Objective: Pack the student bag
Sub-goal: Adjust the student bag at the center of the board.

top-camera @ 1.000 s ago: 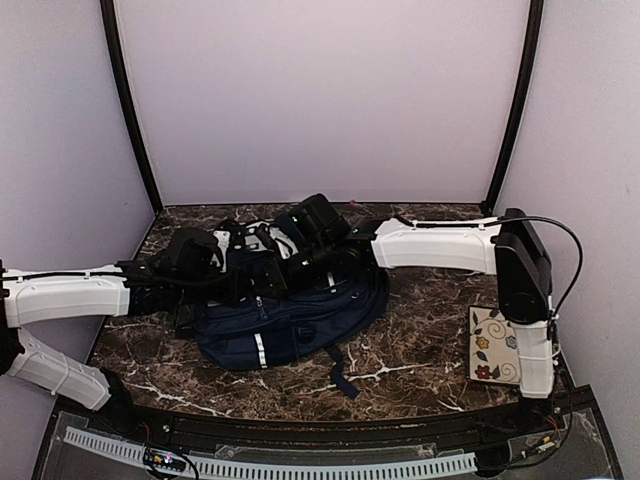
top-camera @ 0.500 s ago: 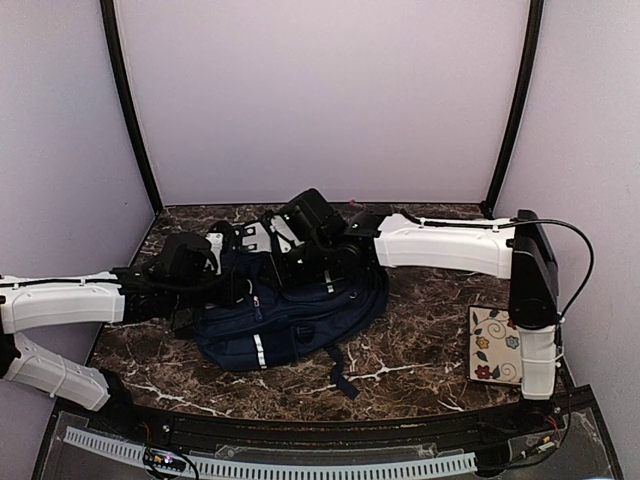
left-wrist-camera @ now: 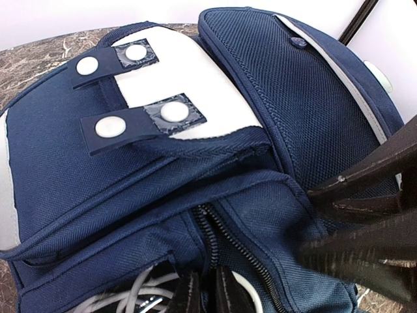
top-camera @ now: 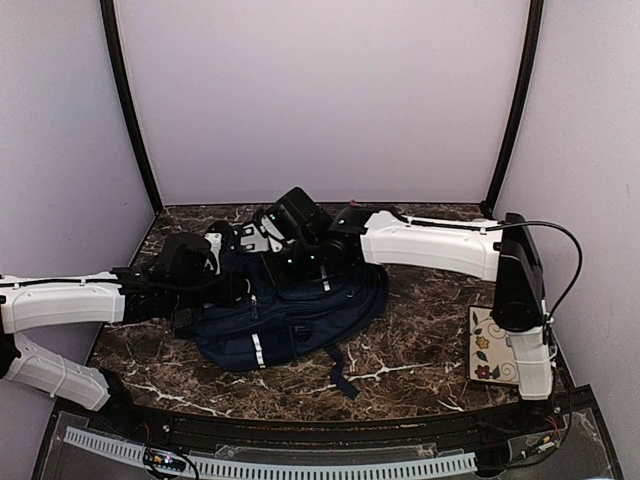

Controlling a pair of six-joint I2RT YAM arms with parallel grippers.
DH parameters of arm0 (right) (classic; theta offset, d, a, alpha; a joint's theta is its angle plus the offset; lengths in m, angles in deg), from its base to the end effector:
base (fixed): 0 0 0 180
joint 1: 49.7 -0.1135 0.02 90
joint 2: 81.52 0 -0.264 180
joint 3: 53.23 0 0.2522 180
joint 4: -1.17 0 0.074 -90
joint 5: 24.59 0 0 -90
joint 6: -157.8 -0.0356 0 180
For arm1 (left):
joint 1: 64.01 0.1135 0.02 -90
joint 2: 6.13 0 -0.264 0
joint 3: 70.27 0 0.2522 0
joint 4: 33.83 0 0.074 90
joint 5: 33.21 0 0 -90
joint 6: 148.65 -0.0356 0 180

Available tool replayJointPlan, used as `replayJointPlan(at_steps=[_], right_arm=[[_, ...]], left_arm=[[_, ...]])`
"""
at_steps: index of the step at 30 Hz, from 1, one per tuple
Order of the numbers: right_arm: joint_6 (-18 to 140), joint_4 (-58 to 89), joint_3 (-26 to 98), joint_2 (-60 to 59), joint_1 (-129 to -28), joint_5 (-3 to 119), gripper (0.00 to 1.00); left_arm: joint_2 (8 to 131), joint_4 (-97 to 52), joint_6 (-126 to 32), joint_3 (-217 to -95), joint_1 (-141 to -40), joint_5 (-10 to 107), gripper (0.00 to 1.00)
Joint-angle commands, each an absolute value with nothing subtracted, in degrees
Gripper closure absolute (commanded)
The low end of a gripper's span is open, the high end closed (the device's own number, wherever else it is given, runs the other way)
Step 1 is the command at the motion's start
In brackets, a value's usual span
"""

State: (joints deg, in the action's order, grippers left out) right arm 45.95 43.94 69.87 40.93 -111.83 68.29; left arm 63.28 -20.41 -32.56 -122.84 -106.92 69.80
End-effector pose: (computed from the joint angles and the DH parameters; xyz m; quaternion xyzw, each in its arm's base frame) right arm 0.2330 0.4368 0.2657 -0.3050 0.8613 0.2543 0.3169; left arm 0.1977 -0.1728 0.2328 0.0702 0.8606 -0.1993 0.4634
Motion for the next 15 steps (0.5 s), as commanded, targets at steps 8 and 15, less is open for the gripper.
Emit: replayJointPlan(at_steps=[8, 15], right_arm=[[46.8, 42.1, 68.9, 51.0, -113.8, 70.3, 0.75], [45.5, 34.8, 63.7, 44.6, -110.9, 55.4, 1.00]], left_arm=[[64.9, -15.1, -32.9, -119.8, -106.2, 69.9, 0.86], [66.4, -16.8, -34.1, -120.4, -106.2, 69.4, 0.85]])
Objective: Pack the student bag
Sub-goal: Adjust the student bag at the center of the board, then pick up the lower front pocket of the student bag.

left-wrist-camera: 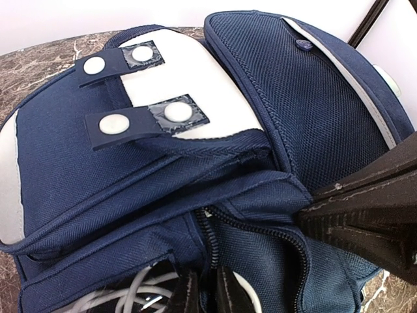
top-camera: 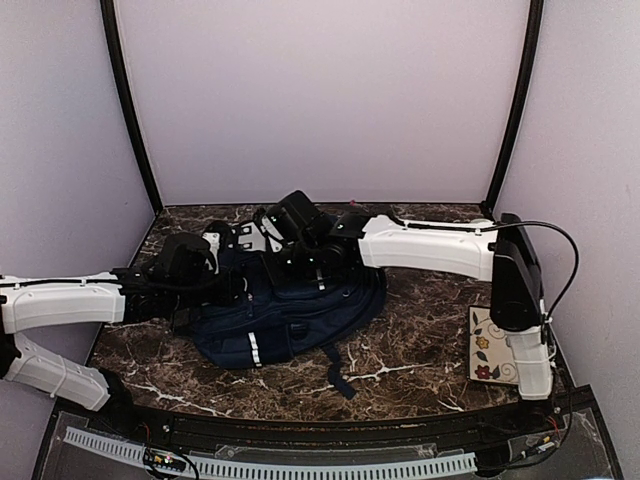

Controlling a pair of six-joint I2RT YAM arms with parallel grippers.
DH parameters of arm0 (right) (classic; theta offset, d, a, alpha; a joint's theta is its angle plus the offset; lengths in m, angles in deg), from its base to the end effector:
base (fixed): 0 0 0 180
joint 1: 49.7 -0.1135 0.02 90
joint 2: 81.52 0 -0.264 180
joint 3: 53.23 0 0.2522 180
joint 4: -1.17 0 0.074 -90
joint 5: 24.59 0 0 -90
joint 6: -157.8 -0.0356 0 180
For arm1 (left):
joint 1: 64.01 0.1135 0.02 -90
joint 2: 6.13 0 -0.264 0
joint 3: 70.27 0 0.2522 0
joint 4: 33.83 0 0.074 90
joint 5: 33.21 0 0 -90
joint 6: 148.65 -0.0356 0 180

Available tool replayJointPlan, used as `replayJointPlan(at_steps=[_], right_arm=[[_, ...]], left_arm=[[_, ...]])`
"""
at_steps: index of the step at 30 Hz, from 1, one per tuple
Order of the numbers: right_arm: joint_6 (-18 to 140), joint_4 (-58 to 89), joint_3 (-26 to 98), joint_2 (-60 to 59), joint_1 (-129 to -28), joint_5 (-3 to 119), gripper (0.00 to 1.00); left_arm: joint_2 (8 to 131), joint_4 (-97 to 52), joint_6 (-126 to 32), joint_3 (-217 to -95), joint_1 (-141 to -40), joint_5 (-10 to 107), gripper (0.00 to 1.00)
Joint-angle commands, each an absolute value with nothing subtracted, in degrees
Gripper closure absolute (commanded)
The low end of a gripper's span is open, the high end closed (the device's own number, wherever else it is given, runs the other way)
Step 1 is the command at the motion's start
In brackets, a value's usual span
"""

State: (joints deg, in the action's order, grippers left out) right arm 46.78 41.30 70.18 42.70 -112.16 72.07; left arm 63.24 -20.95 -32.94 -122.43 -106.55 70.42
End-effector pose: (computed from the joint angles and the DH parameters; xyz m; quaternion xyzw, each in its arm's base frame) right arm 0.2363 0.4443 0.2566 -0.2988 0.8580 0.2365 0.3444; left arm 0.1986 -0.1709 0.2315 0.0673 0.8597 -0.1930 0.4681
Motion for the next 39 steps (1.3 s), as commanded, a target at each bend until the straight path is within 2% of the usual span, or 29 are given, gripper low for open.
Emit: replayJointPlan(at_steps=[1, 4, 7, 9, 12, 16, 19, 25, 28, 31, 34, 36, 39], right_arm=[[44.1, 30.8, 61.6, 42.7, -109.9, 46.4, 1.00], [40.1, 18.9, 56.9, 39.0, -108.7, 30.2, 1.00], [36.9, 13.4, 55.4, 37.6, -109.0, 21.8, 1.00], [35.8, 11.8, 54.2, 36.8, -109.0, 21.4, 1.00], [36.4, 14.1, 53.3, 36.4, -108.5, 24.7, 1.00], [34.7, 13.9, 49.8, 34.3, -106.8, 29.9, 1.00], [40.4, 19.1, 50.3, 31.9, -106.2, 34.0, 0.90], [57.9, 26.4, 49.5, 25.4, -106.7, 40.0, 0.72], [67.8, 24.7, 46.8, 22.8, -108.1, 42.4, 0.68], [84.1, 23.4, 43.3, 21.6, -111.7, 49.3, 0.62], [103.8, 15.2, 35.0, 19.5, -115.8, 54.8, 0.58], [117.5, 5.2, 26.1, 17.6, -117.8, 53.2, 0.55], [135.1, -13.0, 16.8, 17.1, -119.6, 50.7, 0.44]], left_arm=[[66.9, -17.2, -34.2, -120.5, -106.1, 69.4, 0.85], [68.0, -19.6, -34.7, -120.7, -106.2, 68.3, 0.85], [67.7, -22.6, -35.9, -121.6, -106.2, 65.1, 0.85], [65.9, -25.7, -37.2, -121.8, -106.2, 61.5, 0.85], [62.8, -31.4, -39.6, -121.5, -106.2, 56.8, 0.78], [61.9, -27.7, -41.1, -123.5, -106.2, 57.9, 0.72], [59.0, -25.3, -40.4, -122.4, -106.2, 60.3, 0.71], [50.8, -18.7, -39.7, -122.4, -106.2, 64.7, 0.73], [47.4, -14.9, -40.5, -124.2, -106.2, 66.3, 0.70], [44.6, -9.7, -38.5, -125.2, -106.3, 66.6, 0.66], [40.0, -6.1, -31.6, -122.4, -107.0, 68.2, 0.63], [37.4, -2.9, -24.7, -119.5, -108.0, 70.6, 0.61], [36.1, 3.1, -17.4, -119.0, -110.2, 73.8, 0.56]])
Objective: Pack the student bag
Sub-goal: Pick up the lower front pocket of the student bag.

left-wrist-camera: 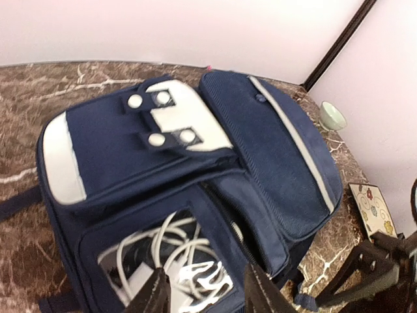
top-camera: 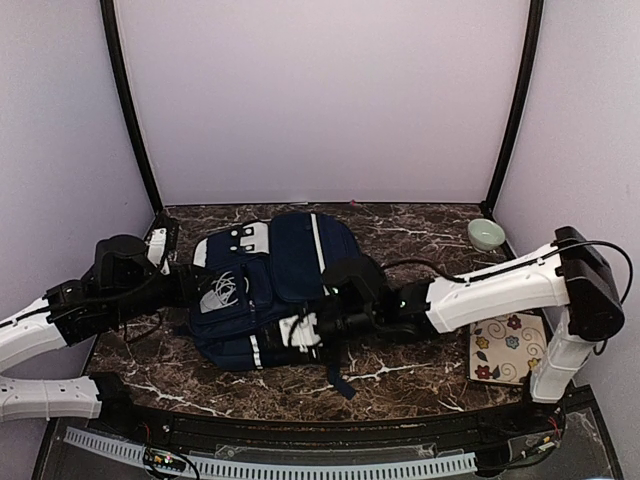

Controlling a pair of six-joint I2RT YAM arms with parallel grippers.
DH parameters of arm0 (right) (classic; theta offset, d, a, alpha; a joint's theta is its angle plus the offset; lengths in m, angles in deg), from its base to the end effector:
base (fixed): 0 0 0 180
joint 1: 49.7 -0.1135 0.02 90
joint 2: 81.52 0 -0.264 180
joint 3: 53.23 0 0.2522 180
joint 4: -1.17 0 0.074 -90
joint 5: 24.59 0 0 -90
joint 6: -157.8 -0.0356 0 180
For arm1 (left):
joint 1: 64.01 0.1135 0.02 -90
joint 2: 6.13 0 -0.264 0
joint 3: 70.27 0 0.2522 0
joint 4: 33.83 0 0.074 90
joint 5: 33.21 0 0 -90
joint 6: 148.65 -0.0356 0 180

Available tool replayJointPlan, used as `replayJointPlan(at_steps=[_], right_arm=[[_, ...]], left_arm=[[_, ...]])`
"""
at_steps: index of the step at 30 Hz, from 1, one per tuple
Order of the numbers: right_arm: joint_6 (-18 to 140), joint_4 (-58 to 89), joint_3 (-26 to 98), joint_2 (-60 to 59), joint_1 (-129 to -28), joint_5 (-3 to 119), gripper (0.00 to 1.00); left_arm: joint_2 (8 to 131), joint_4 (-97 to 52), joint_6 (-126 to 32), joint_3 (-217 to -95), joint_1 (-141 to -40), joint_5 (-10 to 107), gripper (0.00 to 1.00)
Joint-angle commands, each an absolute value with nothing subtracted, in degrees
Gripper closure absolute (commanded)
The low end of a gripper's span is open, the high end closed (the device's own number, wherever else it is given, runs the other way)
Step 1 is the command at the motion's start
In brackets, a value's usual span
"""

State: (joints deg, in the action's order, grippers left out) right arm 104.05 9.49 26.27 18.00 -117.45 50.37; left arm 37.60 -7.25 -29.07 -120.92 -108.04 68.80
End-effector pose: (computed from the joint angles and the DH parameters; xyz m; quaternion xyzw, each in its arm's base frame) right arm 0.1414 0.3700 0.2361 -0.7121 0.4713 0.2461 0.4585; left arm 0.1361 -0.1212 0.2898 0.0425 0.8141 -0.2747 0.5099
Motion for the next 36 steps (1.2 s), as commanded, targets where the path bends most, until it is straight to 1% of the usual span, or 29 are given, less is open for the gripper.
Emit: replayJointPlan(at_steps=[1, 4, 8, 10, 16, 22, 24, 27, 29, 36], right_arm=[[137.6, -16.7, 16.7, 18.0, -120.1, 51.4, 0.44], [143.5, -18.6, 18.4, 21.0, -120.5, 52.6, 0.46], [153.8, -23.0, 18.4, 25.8, -120.3, 56.1, 0.47], [156.3, -25.5, 18.5, 27.5, -119.6, 56.7, 0.48], [161.9, -26.8, 23.0, 32.0, -117.3, 55.6, 0.52], [164.3, -26.9, 26.0, 34.2, -116.0, 54.9, 0.54], [165.0, -26.1, 26.2, 34.6, -115.6, 55.1, 0.57], [164.9, -26.6, 26.2, 34.5, -115.4, 54.5, 0.65], [165.4, -25.3, 26.2, 34.3, -115.4, 53.6, 0.67], [163.8, -26.2, 28.3, 33.6, -116.5, 53.7, 0.66]], left_arm=[[36.3, 4.6, -16.0, -119.3, -111.4, 74.9, 0.54], [37.2, 5.8, -15.0, -119.1, -114.5, 77.3, 0.50], [37.2, 4.6, -13.8, -117.1, -114.8, 78.1, 0.48], [36.2, 3.1, -14.1, -116.3, -114.8, 78.7, 0.47], [35.1, 2.0, -17.1, -115.9, -114.8, 79.8, 0.47], [35.6, -0.5, -19.0, -115.4, -114.8, 78.3, 0.46], [35.9, -1.2, -19.8, -115.3, -114.8, 77.9, 0.46], [36.2, -1.6, -20.8, -115.6, -114.8, 77.5, 0.46], [36.3, -1.6, -20.9, -115.7, -114.8, 77.3, 0.46], [36.1, -2.4, -21.0, -114.9, -114.8, 76.3, 0.46]])
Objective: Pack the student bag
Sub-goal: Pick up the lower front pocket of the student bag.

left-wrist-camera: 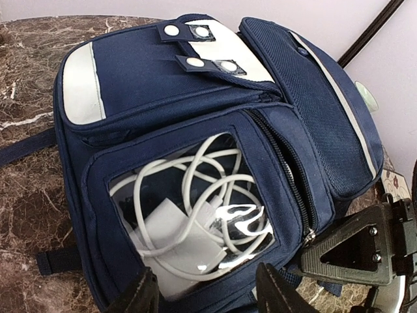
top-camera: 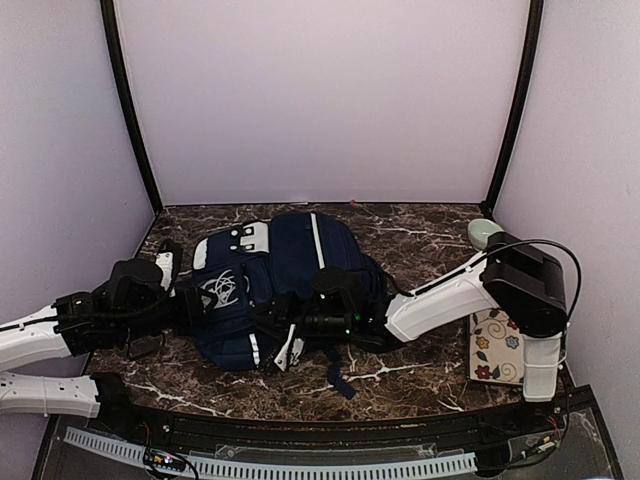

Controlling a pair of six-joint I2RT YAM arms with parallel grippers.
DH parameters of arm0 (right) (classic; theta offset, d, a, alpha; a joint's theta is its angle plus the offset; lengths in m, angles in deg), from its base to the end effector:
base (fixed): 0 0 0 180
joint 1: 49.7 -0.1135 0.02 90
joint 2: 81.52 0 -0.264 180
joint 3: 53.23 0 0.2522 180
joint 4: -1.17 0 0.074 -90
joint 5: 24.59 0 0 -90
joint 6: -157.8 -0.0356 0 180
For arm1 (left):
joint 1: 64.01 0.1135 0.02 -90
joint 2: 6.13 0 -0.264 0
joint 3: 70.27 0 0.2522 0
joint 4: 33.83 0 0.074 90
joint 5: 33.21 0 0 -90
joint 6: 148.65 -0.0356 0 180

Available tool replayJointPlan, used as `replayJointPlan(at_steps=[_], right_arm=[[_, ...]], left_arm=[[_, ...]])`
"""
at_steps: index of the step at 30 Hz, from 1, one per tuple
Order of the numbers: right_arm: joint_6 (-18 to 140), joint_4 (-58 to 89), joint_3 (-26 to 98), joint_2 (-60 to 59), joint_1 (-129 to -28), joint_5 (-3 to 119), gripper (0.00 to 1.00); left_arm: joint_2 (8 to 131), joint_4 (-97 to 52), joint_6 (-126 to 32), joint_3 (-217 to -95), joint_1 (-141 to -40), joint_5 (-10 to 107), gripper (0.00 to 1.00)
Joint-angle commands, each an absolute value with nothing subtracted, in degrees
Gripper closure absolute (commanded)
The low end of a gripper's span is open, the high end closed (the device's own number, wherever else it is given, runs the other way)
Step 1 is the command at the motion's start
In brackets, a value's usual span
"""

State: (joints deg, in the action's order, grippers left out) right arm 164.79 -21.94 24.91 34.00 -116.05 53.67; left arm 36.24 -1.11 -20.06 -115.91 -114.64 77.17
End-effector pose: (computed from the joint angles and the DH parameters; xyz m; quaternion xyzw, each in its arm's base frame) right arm 0.1697 0.4056 0.1718 -0.7861 0.0517 -0.0835 0.6102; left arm 0.1176 -0.1237 0.2530 0.0004 0.8547 -0.2397 0.4605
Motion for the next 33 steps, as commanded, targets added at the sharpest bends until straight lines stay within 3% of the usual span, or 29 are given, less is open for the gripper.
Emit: replayJointPlan(at_steps=[1, 17, 23, 29, 33], right_arm=[[163.5, -26.2, 28.5, 33.3, -116.7, 53.7, 0.66], [162.3, -21.6, 30.5, 32.6, -117.1, 54.0, 0.69], [164.9, -18.0, 31.7, 33.8, -117.1, 54.0, 0.77], [164.4, -16.2, 32.5, 34.3, -117.3, 55.5, 1.00], [154.3, -14.6, 35.4, 33.0, -117.9, 56.7, 1.00]], left_arm=[[36.1, -2.6, -21.2, -114.8, -114.8, 76.0, 0.46], [35.6, -2.7, -22.4, -114.6, -114.8, 76.1, 0.46], [35.4, -2.3, -22.4, -114.4, -114.8, 76.2, 0.46], [35.4, -2.3, -23.0, -114.2, -114.8, 75.7, 0.46], [35.3, -5.1, -28.3, -114.1, -114.9, 72.1, 0.52]])
